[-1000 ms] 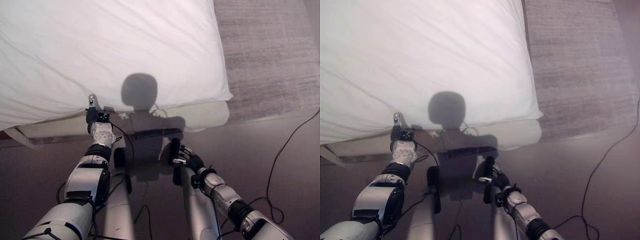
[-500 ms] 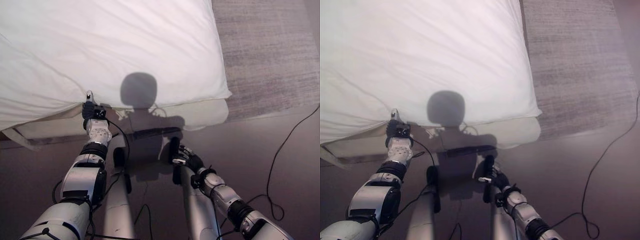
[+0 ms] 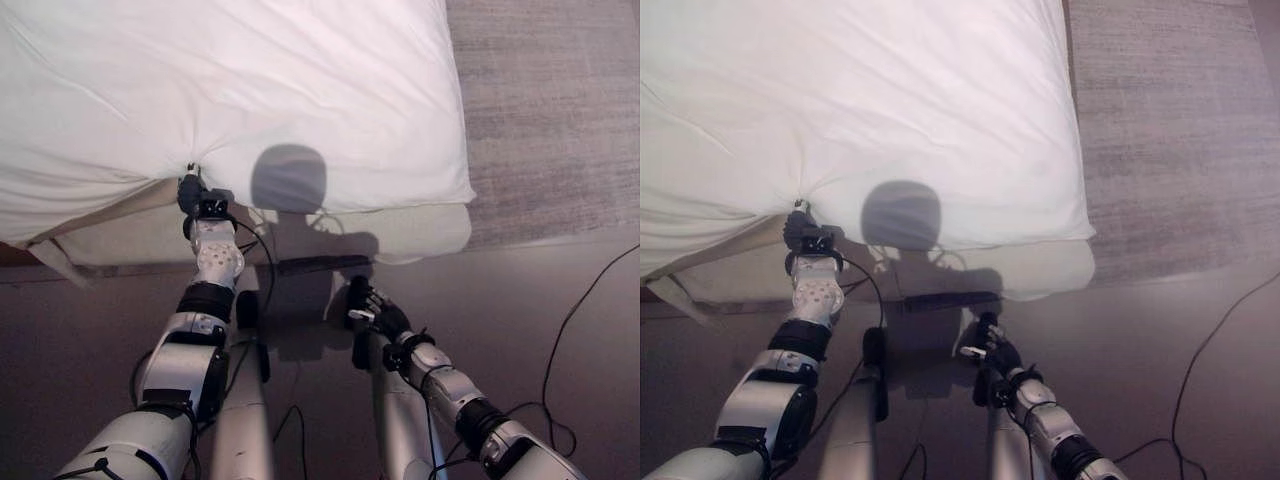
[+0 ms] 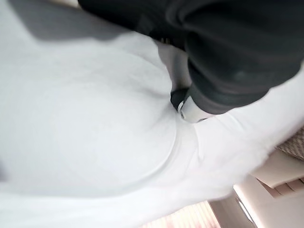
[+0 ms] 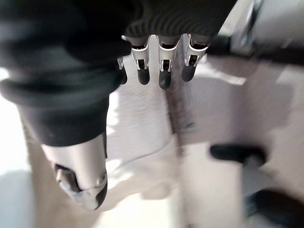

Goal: Make the bed

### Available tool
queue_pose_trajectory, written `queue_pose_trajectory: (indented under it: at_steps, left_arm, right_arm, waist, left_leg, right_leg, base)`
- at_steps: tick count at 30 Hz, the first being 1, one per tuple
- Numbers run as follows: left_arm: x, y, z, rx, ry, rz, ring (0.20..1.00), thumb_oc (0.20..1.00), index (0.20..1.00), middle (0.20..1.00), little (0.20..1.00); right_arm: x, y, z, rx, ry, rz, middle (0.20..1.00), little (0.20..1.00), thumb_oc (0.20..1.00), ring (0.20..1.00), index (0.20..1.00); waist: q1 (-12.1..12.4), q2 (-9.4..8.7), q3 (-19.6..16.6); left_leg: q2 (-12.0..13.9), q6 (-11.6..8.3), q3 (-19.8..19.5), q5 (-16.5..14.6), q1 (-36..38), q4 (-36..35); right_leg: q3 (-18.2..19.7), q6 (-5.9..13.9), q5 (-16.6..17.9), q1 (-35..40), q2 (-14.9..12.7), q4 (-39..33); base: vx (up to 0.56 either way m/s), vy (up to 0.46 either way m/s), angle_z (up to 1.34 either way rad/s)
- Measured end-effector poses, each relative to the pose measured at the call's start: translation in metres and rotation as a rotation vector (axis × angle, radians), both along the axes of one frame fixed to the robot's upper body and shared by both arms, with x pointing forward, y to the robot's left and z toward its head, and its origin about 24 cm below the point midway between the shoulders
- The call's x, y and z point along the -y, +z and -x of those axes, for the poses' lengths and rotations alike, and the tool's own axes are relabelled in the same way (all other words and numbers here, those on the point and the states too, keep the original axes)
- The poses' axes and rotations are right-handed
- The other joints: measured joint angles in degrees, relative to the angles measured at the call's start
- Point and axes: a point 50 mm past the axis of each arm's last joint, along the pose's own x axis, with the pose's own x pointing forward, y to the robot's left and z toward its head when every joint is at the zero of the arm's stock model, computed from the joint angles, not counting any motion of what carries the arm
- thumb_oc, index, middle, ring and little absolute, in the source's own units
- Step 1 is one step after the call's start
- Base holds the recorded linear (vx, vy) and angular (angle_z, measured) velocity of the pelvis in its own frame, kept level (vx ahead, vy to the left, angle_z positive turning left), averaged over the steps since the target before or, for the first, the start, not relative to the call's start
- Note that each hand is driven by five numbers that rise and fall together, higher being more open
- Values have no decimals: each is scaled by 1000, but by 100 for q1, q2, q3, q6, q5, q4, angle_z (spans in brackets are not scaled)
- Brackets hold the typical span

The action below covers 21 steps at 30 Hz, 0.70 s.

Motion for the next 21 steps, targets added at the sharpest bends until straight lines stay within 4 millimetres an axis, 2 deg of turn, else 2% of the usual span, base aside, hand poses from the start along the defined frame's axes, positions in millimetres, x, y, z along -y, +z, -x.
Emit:
queue_pose_trajectory:
  at_steps: [1, 2, 6, 8, 11, 12, 15, 16, 21]
  left_arm:
    - [7, -1, 1, 14, -23, 11, 200, 200, 200, 200, 200]
    - [10, 0, 2, 26, -35, 22, 200, 200, 200, 200, 200]
    - [22, 5, 8, 99, -73, 50, 200, 200, 200, 200, 200]
    - [40, 9, 16, 152, -122, 91, 200, 200, 200, 200, 200]
    - [54, 13, 20, 182, -158, 105, 200, 200, 200, 200, 200]
    - [57, 17, 22, 202, -166, 110, 200, 200, 200, 200, 200]
    - [60, 24, 27, 239, -178, 114, 200, 200, 200, 200, 200]
    - [61, 26, 28, 247, -179, 116, 200, 200, 200, 200, 200]
    - [69, 30, 31, 236, -204, 114, 200, 200, 200, 200, 200]
  right_arm:
    - [-9, 6, -4, 9, 2, -77, 1000, 1000, 1000, 1000, 1000]
    - [-9, 6, -3, -3, -20, -123, 1000, 1000, 1000, 1000, 1000]
    - [-41, 25, -11, -18, 3, -460, 1000, 1000, 1000, 1000, 1000]
    - [-59, 35, -12, -28, 33, -623, 1000, 1000, 1000, 1000, 1000]
    - [-66, 40, -14, -37, 57, -697, 1000, 1000, 1000, 1000, 1000]
    - [-73, 49, -17, -33, 69, -742, 1000, 1000, 1000, 1000, 1000]
    - [-79, 61, -23, -20, 78, -793, 1000, 1000, 1000, 1000, 1000]
    - [-83, 73, -28, 4, 98, -816, 1000, 1000, 1000, 1000, 1000]
    - [-89, 95, -35, 26, 83, -947, 1000, 1000, 1000, 1000, 1000]
  waist:
    - [112, 26, 17]
    - [119, 37, 25]
    - [209, 61, 40]
    - [293, 93, 60]
    - [405, 148, 94]
    - [441, 167, 105]
    - [427, 178, 111]
    - [450, 189, 118]
    - [573, 277, 165]
  left_leg:
    - [-6, 4, -11, 3, 22, 8]
    - [-8, 4, -14, 4, 40, 0]
    - [-25, 19, -19, 13, 106, -35]
    - [-51, 32, -18, 29, 167, -112]
    - [-106, 44, -55, 60, 222, -162]
    - [-138, 51, -106, 64, 230, -175]
    - [-187, 67, -148, 76, 267, -193]
    - [-205, 73, -151, 78, 276, -196]
    - [-213, 82, -191, 89, 313, -213]
  right_leg:
    - [-7, 1, 1, 37, -3, -2]
    - [-10, 3, 3, 57, -5, -9]
    - [-21, 20, 16, 137, -14, -70]
    - [-21, 29, 20, 184, -35, -104]
    - [-61, 53, 5, 247, -92, -106]
    - [-94, 69, -7, 278, -121, -105]
    - [-134, 91, -29, 334, -173, -103]
    - [-133, 94, -30, 346, -189, -99]
    - [-168, 98, -38, 403, -200, -95]
  base:
    - [-8, 24, 3]
    - [0, 0, 0]
    - [0, 0, 0]
    - [0, -1, 3]
    - [0, 11, 12]
    - [7, 21, 13]
    - [13, 11, 12]
    - [0, 0, 0]
    - [23, 2, 2]
